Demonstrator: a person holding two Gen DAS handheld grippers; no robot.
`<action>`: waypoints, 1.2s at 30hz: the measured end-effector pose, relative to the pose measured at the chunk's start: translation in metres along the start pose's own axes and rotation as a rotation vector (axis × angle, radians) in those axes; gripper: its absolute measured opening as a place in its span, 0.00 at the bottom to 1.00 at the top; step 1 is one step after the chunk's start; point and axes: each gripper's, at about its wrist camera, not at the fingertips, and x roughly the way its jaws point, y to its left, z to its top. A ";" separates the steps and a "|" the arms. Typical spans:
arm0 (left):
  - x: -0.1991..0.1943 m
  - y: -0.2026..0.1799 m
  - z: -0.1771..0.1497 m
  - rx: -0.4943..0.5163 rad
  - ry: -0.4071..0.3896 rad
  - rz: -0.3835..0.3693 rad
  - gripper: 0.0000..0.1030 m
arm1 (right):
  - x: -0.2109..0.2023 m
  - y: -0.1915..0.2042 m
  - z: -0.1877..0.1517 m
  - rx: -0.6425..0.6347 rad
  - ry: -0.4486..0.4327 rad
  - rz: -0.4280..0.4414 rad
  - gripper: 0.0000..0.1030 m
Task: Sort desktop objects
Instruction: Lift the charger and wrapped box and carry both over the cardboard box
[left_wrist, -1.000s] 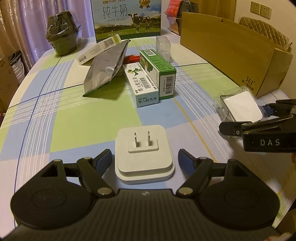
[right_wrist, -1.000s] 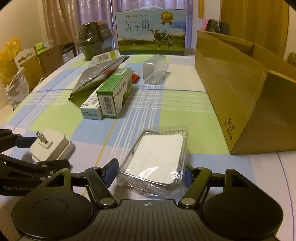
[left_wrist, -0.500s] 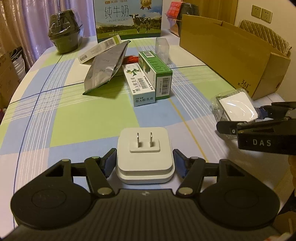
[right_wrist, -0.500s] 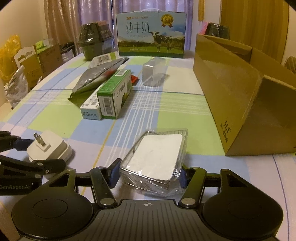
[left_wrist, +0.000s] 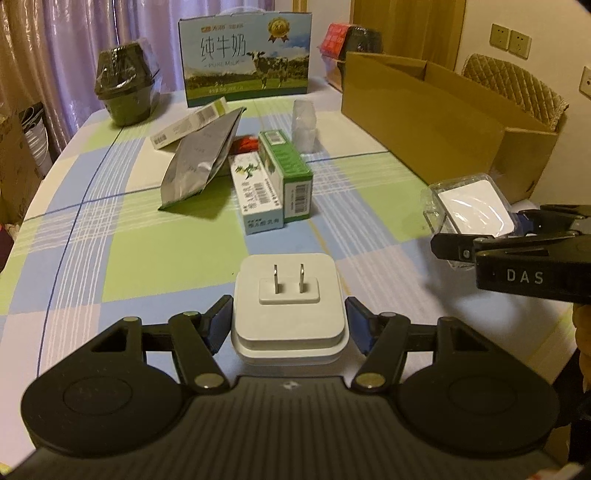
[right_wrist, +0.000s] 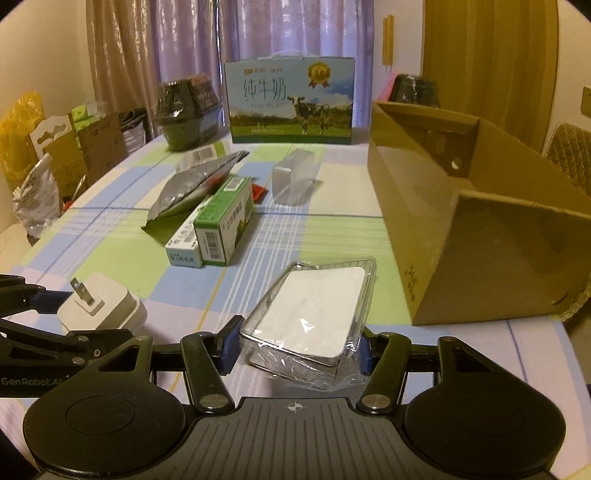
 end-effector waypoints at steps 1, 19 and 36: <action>-0.003 -0.002 0.001 0.001 -0.003 0.000 0.59 | -0.004 -0.001 0.000 0.001 -0.006 -0.001 0.54; -0.038 -0.046 0.039 0.049 -0.090 -0.042 0.59 | -0.068 -0.032 0.018 0.033 -0.126 -0.036 0.54; -0.037 -0.105 0.095 0.123 -0.168 -0.132 0.59 | -0.099 -0.097 0.043 0.059 -0.210 -0.118 0.54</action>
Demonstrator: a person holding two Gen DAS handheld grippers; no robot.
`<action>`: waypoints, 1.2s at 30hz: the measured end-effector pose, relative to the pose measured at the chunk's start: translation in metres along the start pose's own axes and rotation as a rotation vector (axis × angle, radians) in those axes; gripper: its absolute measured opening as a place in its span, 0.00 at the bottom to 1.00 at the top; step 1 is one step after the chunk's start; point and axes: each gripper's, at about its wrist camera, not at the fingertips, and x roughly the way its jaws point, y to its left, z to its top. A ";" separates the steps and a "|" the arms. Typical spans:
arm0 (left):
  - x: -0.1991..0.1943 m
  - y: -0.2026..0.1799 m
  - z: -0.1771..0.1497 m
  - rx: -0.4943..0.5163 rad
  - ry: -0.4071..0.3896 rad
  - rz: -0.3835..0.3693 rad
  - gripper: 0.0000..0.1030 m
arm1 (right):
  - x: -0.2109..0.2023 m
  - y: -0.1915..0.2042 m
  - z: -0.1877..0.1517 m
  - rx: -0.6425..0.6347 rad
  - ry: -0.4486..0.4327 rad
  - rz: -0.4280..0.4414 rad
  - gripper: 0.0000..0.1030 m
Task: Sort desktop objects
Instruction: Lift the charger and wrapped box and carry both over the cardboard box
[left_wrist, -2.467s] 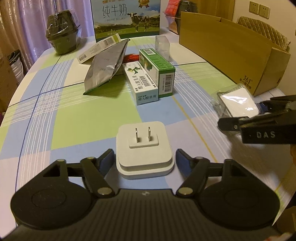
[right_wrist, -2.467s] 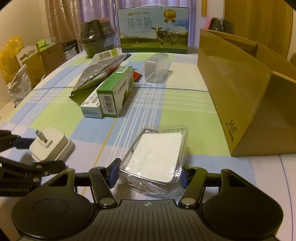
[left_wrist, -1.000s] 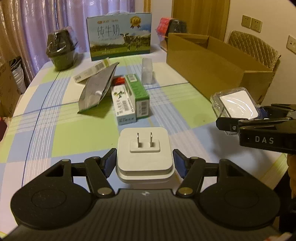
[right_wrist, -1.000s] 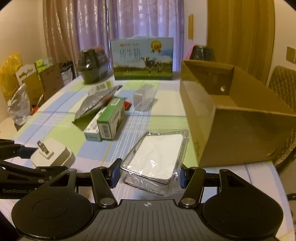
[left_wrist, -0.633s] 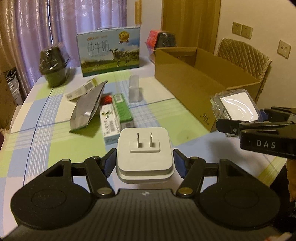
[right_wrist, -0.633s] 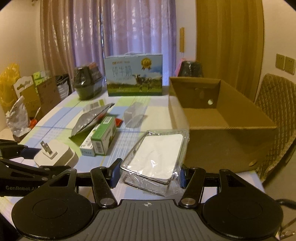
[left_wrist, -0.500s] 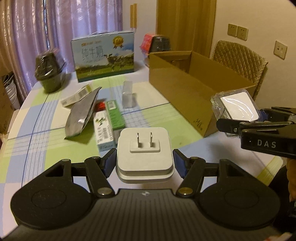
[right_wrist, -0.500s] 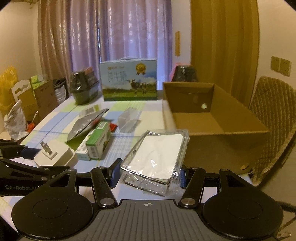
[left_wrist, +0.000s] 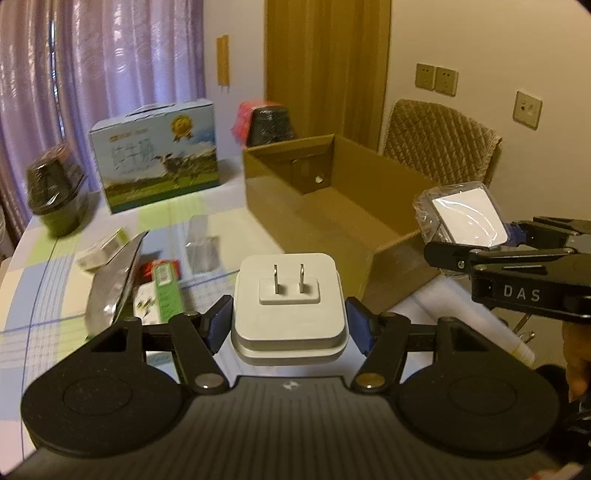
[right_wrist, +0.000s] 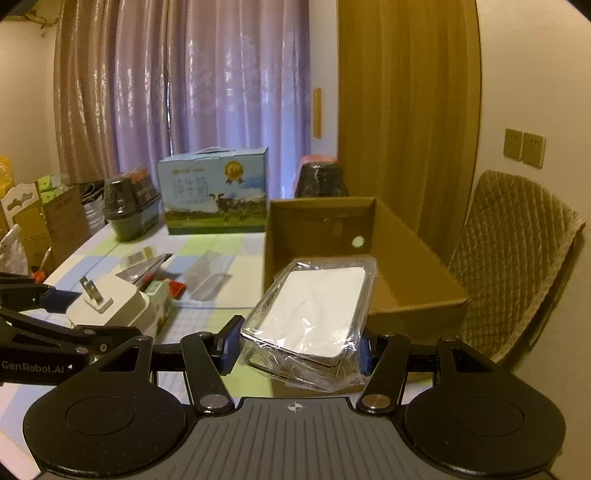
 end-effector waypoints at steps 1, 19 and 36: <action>0.002 -0.003 0.004 0.003 -0.003 -0.004 0.59 | -0.001 -0.005 0.002 0.001 -0.003 -0.003 0.54; 0.063 -0.049 0.067 0.059 -0.032 -0.081 0.59 | 0.028 -0.087 0.047 0.051 -0.043 -0.058 0.54; 0.116 -0.066 0.084 0.095 -0.003 -0.107 0.59 | 0.066 -0.118 0.051 0.092 -0.017 -0.058 0.54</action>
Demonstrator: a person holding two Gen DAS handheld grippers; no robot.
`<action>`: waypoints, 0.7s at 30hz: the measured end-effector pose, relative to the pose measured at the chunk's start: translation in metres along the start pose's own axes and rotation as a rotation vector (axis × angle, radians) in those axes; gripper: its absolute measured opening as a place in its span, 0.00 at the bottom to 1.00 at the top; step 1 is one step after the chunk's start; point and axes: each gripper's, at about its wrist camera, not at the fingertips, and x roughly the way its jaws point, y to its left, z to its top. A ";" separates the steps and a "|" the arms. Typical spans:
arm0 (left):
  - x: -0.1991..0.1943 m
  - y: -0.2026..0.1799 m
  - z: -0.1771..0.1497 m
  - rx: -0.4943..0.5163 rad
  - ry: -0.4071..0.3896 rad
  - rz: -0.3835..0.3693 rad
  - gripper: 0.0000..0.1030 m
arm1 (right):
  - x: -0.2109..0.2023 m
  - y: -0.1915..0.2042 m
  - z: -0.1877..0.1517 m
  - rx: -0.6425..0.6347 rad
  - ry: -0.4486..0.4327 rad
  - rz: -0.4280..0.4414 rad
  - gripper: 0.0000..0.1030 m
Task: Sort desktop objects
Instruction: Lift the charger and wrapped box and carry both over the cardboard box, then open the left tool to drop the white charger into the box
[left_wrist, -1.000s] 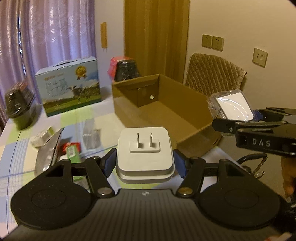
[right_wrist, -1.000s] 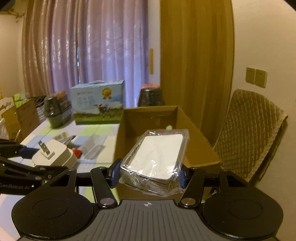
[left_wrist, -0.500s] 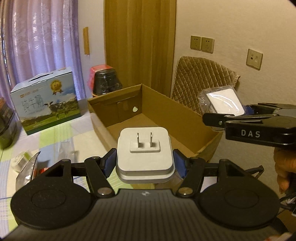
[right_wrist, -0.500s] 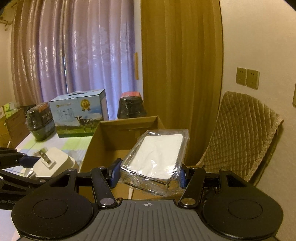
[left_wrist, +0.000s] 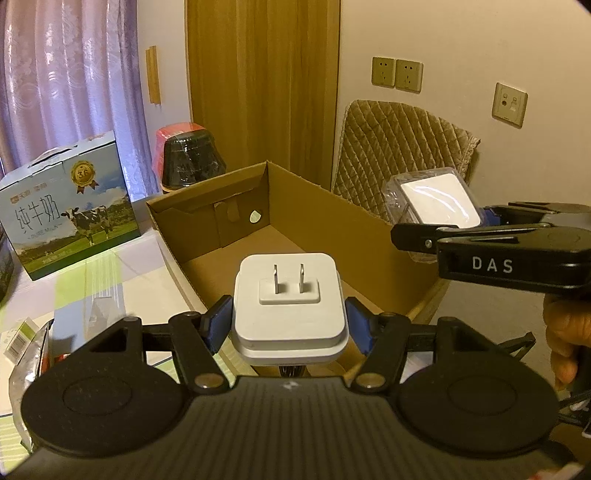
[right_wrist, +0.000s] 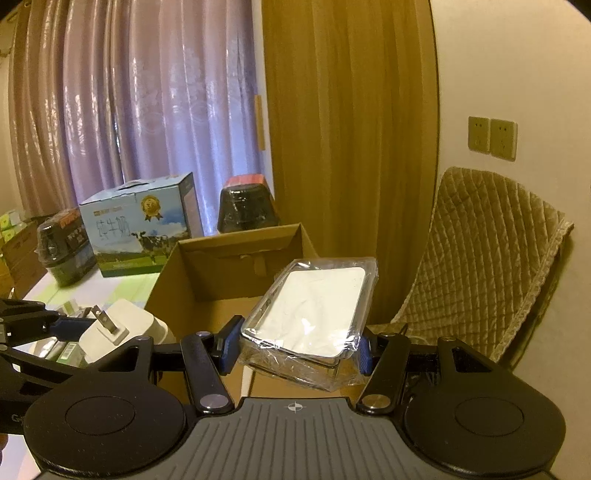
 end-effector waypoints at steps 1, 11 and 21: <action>0.002 0.000 0.000 0.001 0.001 0.000 0.59 | 0.001 -0.001 0.000 0.000 0.001 0.000 0.54; 0.015 0.002 0.001 -0.008 0.010 -0.002 0.59 | 0.014 -0.002 0.000 0.005 0.008 0.004 0.54; 0.012 0.014 -0.005 -0.036 -0.008 0.046 0.60 | 0.023 -0.004 -0.006 0.014 0.027 0.008 0.54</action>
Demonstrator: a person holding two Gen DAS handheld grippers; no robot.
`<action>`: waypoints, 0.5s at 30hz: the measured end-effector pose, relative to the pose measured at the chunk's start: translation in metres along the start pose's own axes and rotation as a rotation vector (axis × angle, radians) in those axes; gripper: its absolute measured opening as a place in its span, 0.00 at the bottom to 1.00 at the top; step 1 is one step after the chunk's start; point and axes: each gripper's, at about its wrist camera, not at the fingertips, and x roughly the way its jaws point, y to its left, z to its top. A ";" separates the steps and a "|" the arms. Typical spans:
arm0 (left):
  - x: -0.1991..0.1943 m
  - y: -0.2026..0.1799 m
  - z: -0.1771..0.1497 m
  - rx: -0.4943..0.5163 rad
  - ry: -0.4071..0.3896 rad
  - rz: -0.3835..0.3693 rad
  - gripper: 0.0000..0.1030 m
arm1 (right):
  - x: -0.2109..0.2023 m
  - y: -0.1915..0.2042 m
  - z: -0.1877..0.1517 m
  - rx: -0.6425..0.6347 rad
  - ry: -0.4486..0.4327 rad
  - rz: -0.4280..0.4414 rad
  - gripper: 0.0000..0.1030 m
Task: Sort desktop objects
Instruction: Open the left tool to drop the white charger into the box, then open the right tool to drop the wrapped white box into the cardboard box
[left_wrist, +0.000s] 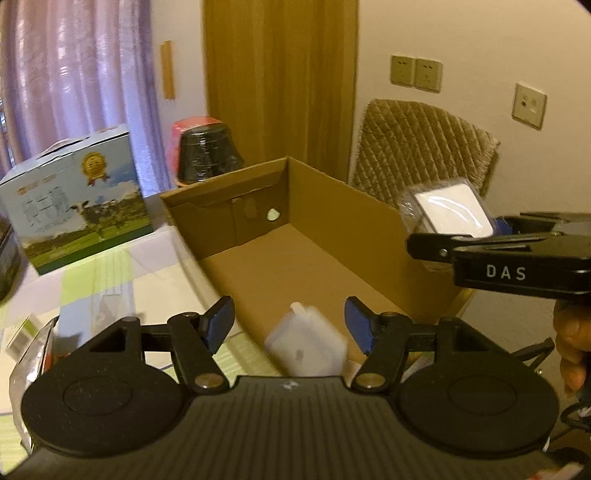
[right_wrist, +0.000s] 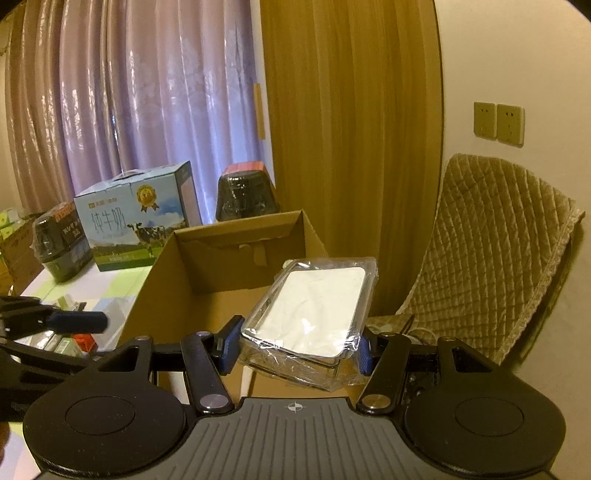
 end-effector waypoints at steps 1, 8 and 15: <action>-0.003 0.003 -0.002 -0.010 -0.003 0.004 0.60 | 0.001 0.000 -0.001 0.002 0.003 0.001 0.54; -0.028 0.027 -0.021 -0.092 -0.016 0.042 0.64 | 0.008 0.005 -0.003 0.003 0.019 0.014 0.54; -0.046 0.040 -0.039 -0.126 0.000 0.074 0.64 | 0.025 0.016 0.007 0.005 0.047 0.041 0.61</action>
